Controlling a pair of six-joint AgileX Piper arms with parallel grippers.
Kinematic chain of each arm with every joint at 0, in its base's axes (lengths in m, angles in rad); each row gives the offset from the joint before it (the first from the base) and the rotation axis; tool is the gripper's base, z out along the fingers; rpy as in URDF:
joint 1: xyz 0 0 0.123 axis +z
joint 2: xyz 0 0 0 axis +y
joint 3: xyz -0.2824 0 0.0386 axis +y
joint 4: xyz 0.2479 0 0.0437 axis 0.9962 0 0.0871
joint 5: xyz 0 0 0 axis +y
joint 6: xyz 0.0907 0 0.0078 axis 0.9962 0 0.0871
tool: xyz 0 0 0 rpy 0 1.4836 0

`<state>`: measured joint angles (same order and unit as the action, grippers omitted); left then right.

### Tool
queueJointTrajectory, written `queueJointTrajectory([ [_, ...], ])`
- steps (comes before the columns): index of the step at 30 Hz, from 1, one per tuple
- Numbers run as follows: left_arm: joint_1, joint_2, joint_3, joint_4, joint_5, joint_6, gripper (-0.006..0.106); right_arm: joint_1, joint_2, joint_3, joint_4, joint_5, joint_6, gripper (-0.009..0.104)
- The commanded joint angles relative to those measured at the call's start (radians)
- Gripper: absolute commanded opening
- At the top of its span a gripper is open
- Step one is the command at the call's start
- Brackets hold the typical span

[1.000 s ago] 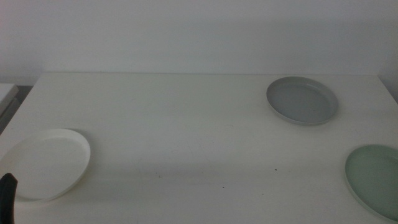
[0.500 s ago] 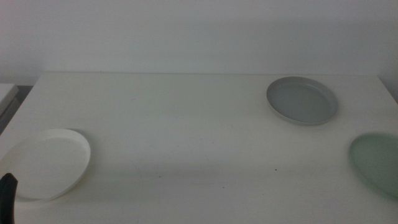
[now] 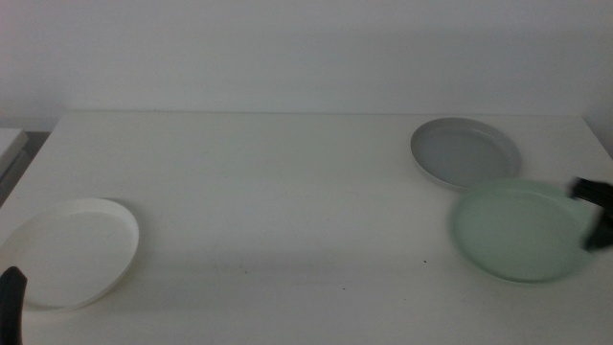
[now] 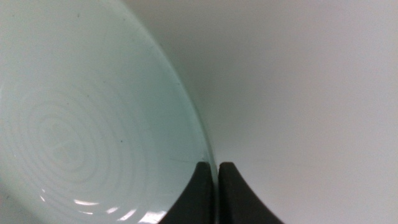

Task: Stack the three bowls on top of each other.

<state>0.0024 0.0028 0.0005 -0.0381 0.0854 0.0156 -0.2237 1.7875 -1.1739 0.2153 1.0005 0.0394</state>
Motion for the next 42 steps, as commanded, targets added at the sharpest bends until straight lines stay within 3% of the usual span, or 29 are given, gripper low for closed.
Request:
queueJointTrajectory([
  [1, -0.004, -0.003, 0.000, -0.003, -0.013, -0.006, 0.094, 0.097, -0.013, -0.055, 0.013, 0.036, -0.013, -0.001],
  [7, -0.004, -0.003, 0.000, -0.003, -0.013, -0.006, 0.094, 0.330, 0.026, -0.197, 0.076, 0.022, -0.006, -0.002],
  [14, -0.004, -0.003, 0.000, -0.003, -0.013, -0.006, 0.094, 0.487, 0.181, -0.375, 0.161, 0.057, -0.006, -0.002],
  [22, -0.004, -0.003, 0.000, -0.003, -0.013, -0.006, 0.094, 0.573, 0.352, -0.498, 0.195, 0.081, -0.006, -0.002],
  [30, -0.004, -0.003, 0.000, -0.003, -0.013, -0.006, 0.094, 0.577, 0.412, -0.504, 0.210, 0.068, -0.014, -0.001],
  [33, -0.004, -0.003, 0.000, -0.003, -0.013, -0.006, 0.094, 0.577, 0.413, -0.504, 0.203, 0.050, -0.015, 0.012],
  [39, -0.004, -0.003, 0.000, -0.003, -0.013, -0.006, 0.094, 0.563, 0.404, -0.514, 0.205, 0.052, -0.024, 0.076],
  [41, -0.004, -0.003, 0.000, -0.003, -0.013, -0.006, 0.094, 0.541, 0.386, -0.539, 0.205, 0.062, -0.046, 0.093],
  [42, -0.004, -0.003, 0.000, -0.003, -0.013, -0.006, 0.094, 0.525, 0.370, -0.560, 0.202, 0.072, -0.052, 0.093],
])
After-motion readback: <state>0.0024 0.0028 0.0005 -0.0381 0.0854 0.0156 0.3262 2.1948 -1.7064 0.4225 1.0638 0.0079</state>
